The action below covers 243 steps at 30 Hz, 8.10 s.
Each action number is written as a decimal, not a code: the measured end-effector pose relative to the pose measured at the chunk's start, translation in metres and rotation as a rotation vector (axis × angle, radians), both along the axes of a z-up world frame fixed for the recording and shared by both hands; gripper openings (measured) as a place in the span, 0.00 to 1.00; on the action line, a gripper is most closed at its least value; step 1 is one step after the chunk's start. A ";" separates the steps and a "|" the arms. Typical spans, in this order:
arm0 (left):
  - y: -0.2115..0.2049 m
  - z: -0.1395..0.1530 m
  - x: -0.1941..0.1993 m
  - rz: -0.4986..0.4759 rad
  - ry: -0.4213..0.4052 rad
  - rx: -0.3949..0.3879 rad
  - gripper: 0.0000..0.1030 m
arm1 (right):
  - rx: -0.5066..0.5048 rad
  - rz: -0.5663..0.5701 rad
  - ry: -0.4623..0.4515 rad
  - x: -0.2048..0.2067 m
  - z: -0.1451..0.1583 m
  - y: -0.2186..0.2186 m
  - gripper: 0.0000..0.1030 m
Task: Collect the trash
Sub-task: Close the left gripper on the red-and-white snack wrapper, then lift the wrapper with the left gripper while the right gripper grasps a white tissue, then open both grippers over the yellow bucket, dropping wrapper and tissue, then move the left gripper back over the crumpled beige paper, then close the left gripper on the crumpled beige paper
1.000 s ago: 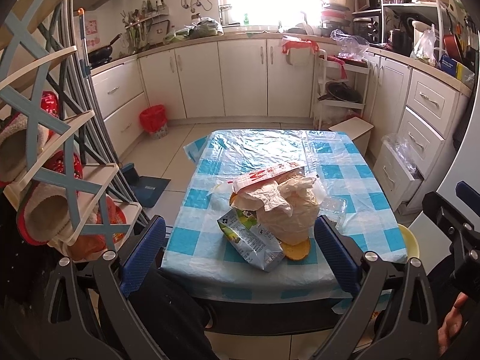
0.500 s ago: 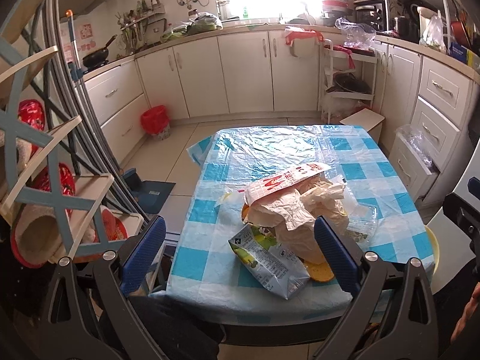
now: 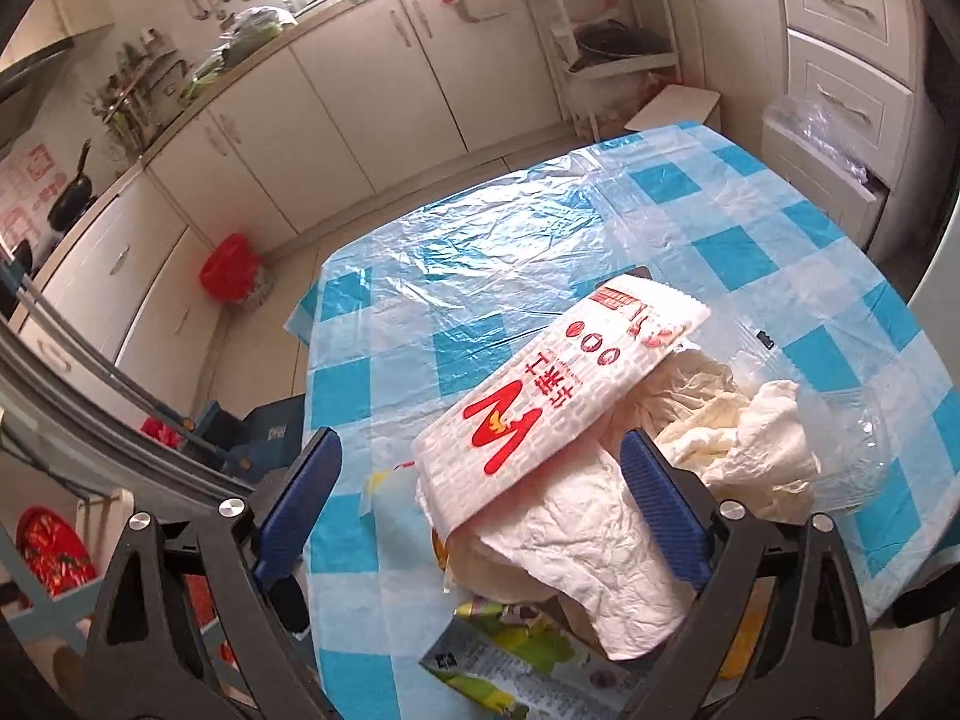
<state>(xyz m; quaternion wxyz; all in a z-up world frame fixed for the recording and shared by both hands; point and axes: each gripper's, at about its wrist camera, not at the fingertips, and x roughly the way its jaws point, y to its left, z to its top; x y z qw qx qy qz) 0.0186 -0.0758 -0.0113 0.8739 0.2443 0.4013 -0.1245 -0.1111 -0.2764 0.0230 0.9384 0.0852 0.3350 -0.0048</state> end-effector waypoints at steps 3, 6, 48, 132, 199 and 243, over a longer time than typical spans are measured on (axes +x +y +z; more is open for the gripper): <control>-0.007 -0.010 0.016 -0.040 0.045 -0.024 0.68 | 0.009 0.010 0.014 0.010 -0.010 -0.004 0.94; -0.010 -0.017 0.028 -0.067 0.096 -0.075 0.49 | 0.032 0.019 0.034 0.016 -0.020 -0.007 0.94; 0.026 -0.010 0.127 0.018 0.195 -0.319 0.00 | -0.064 0.225 0.244 0.178 -0.059 0.010 0.94; -0.092 0.054 -0.053 -0.332 0.198 -0.795 0.00 | -0.162 -0.015 0.182 -0.002 -0.041 -0.124 0.11; -0.042 0.035 -0.073 0.063 0.075 -0.580 0.46 | -0.061 0.094 -0.013 -0.004 -0.030 -0.114 0.62; -0.025 -0.011 0.052 -0.107 0.216 -0.426 0.04 | 0.116 0.110 0.270 0.142 -0.109 -0.041 0.10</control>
